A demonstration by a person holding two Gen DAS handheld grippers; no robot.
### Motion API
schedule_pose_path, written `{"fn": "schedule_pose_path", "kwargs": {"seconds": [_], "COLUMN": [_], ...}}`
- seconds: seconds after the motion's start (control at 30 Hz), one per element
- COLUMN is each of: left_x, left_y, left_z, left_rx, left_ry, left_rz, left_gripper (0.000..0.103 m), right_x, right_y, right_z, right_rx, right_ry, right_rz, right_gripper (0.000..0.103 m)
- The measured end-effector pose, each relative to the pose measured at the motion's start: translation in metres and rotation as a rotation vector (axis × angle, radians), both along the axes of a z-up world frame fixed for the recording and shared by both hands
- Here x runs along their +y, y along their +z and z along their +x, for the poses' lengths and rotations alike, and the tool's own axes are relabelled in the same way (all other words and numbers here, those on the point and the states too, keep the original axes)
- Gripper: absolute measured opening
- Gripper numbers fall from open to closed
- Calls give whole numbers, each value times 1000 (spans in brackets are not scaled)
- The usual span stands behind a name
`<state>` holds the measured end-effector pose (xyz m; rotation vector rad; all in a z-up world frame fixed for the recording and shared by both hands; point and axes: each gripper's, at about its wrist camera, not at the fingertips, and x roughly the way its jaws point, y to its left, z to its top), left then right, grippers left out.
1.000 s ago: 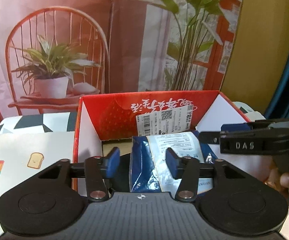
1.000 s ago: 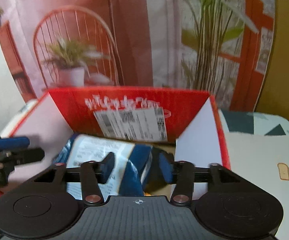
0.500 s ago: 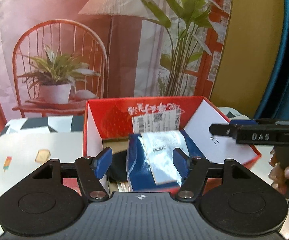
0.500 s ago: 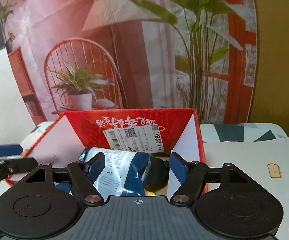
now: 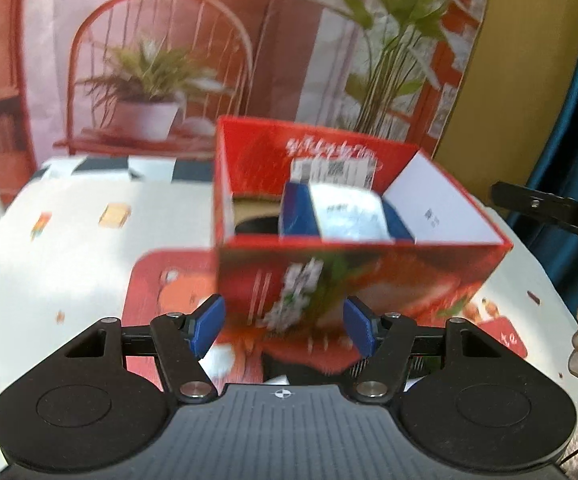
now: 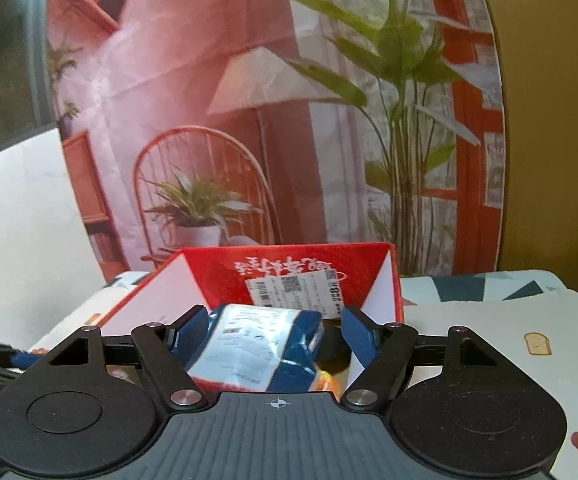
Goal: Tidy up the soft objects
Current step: 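Move the right tool back and lower it onto the green knitted pouch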
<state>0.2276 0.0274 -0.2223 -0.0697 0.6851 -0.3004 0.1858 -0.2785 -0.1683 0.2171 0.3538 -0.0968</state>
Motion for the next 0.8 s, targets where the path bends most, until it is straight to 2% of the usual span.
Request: {"fn": "schedule_pose_path", "kwargs": {"seconds": [0.1,0.33,0.57,0.8], "left_x": [5,1,-2,1], "left_y": [-7,-21,-33,-37], "left_z": [-10,-35,-53,-74], "left_rx": [20,52,65,56], "left_ry": [10,10,5,-4], "left_rz": [-29,-84,-89,-90], "left_gripper": [67,66,62,61], "right_x": [9,31,40,47], "right_y": [-6,-34,-57,-70], "right_z": [-14,-40,-63,-89], "right_rx": [-3,57,107,114], "right_ry": [21,62,52,46], "right_rz": [-4,6,35,47], "right_gripper": [70,69,69,69]}}
